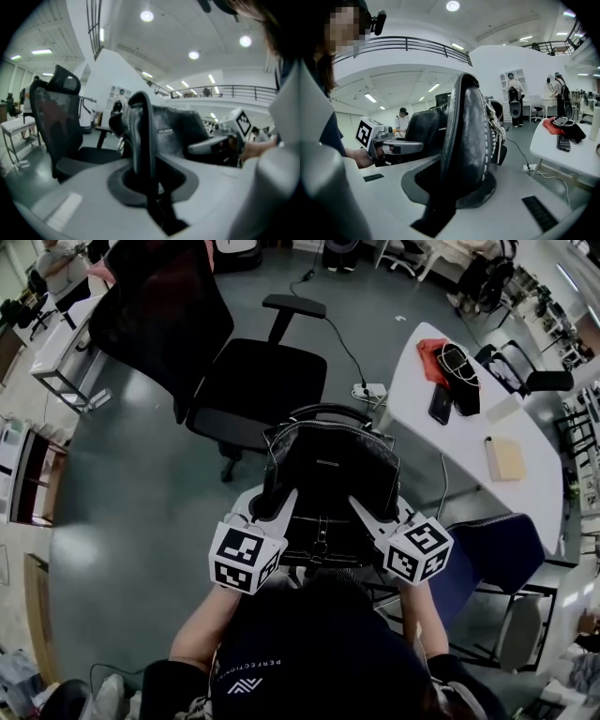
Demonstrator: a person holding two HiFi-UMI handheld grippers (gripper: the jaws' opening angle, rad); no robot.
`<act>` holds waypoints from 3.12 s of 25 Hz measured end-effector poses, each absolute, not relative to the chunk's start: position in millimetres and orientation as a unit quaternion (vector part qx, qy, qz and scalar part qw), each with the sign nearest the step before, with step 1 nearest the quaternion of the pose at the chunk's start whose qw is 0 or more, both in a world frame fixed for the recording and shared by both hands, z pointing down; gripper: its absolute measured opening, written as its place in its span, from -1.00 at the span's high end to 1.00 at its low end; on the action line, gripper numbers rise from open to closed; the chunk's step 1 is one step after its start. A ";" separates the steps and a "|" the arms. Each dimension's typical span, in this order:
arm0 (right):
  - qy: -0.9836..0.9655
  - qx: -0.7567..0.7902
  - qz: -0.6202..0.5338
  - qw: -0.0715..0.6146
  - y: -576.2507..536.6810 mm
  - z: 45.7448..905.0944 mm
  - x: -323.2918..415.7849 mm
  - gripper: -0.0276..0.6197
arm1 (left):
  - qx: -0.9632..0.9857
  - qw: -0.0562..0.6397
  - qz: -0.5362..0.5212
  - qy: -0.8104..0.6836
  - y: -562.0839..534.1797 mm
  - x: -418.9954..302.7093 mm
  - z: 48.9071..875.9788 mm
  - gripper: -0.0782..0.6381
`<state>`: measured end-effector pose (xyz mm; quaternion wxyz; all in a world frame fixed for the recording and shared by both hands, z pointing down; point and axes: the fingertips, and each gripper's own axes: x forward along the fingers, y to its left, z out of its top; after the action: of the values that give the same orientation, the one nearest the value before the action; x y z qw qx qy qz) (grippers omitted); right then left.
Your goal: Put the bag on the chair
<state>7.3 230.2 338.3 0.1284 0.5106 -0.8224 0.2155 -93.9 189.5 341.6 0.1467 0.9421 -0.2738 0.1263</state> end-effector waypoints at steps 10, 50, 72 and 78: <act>-0.829 0.501 0.194 0.156 156.4 330.9 44.5 0.70 | 0.938 0.158 0.100 -0.292 121.9 -58.9 338.0 0.63; -0.881 0.356 0.237 0.202 -178.3 442.9 99.8 0.68 | 0.848 0.260 0.141 -0.439 -176.6 -10.1 446.5 0.64; -0.888 0.325 0.279 0.167 -230.5 564.4 53.4 0.62 | 0.805 0.268 0.226 -0.479 -222.4 -58.6 551.2 0.61; -0.882 0.333 0.283 0.174 -238.5 586.5 55.7 0.61 | 0.802 0.281 0.231 -0.475 -233.5 -57.7 575.1 0.58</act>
<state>55.7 -238.5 586.5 0.1739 0.3335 -0.8823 0.2830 -57.7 -233.5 575.1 0.2810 0.8016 -0.4747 0.2306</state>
